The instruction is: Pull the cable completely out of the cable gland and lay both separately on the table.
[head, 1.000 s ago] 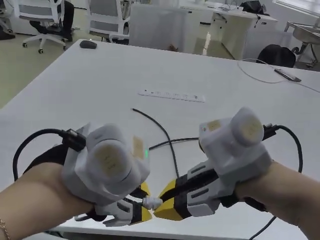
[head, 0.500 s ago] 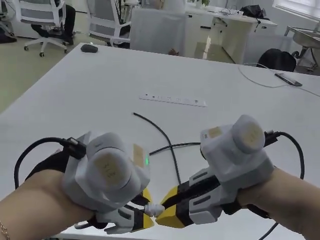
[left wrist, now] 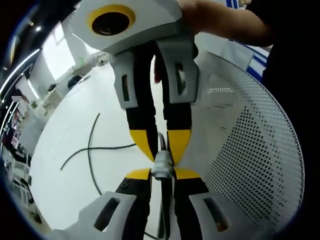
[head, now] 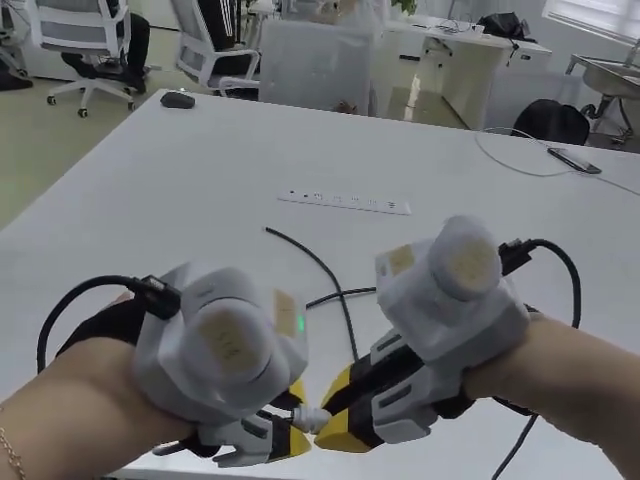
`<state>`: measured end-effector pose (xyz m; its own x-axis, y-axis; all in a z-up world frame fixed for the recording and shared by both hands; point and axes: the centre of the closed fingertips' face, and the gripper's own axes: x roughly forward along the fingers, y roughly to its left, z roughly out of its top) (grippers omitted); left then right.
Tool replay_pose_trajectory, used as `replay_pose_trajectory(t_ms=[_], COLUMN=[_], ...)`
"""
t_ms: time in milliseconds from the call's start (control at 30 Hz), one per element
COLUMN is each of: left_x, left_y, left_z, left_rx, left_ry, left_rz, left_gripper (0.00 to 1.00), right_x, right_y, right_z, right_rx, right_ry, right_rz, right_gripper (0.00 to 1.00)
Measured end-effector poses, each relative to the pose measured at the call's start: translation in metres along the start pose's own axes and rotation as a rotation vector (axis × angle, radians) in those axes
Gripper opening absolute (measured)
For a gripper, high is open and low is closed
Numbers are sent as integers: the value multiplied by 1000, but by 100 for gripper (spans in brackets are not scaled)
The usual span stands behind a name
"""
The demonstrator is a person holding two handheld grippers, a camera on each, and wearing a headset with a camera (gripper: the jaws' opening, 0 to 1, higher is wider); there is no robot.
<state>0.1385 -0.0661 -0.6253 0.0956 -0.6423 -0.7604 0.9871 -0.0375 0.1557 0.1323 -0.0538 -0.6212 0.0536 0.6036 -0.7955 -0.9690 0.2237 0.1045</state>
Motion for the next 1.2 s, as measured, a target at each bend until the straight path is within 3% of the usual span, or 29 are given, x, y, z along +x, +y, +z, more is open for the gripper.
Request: replay_pose_trajectory(t_ms=[100,200,233,433,500,633,767,833,900,1000,1067,1133,1200], left_x=[-1,-1,0,1,1,2,0,-1,-2,0,2,2,3], left_y=[0,3,3,6,2,4,9,10,11,8,12,12,14], left_z=[-3,-4,-5,-8,-8,-7,-5,-4,-4,-2,0,-3,0], left_rx=[-34,-88,-131,-219,-293,-434,-566,-693,-755,-711,-674,-624,-631], left_ry=[13,1,-10,-22,-29,-82,-112,-118,-125,-139,-153,-135,-142], left_rz=[-15,-26,-45,-100,-163,-286,-349,-403,-433,-404,-344,-305,-276], left_gripper=[16,16,16,16,16,16,16,16,16,16,16,17,17], right_x=[2,2,3,5,4,4,0,-2,-2,-3,-2,0,-2], right_y=[0,-4,-5,-8,-9,-11,-20,-21,-22,-24,-26,-26,-33], right_z=[0,2,2,1,1,1,6,10,8,7,4,4,-1], right_rx=[-34,-75,-87,-133,-171,-261,-379,-489,-516,-498,-435,-383,-315], right_ry=[11,24,35,51,56,84,99,114,131,128,107,64,54], right_rz=[-26,-84,-100,-165,-187,-242,-325,-366,-383,-380,-374,-342,-357], right_gripper=[13,12,12,12,12,11,11,11,11,12,13,13,13])
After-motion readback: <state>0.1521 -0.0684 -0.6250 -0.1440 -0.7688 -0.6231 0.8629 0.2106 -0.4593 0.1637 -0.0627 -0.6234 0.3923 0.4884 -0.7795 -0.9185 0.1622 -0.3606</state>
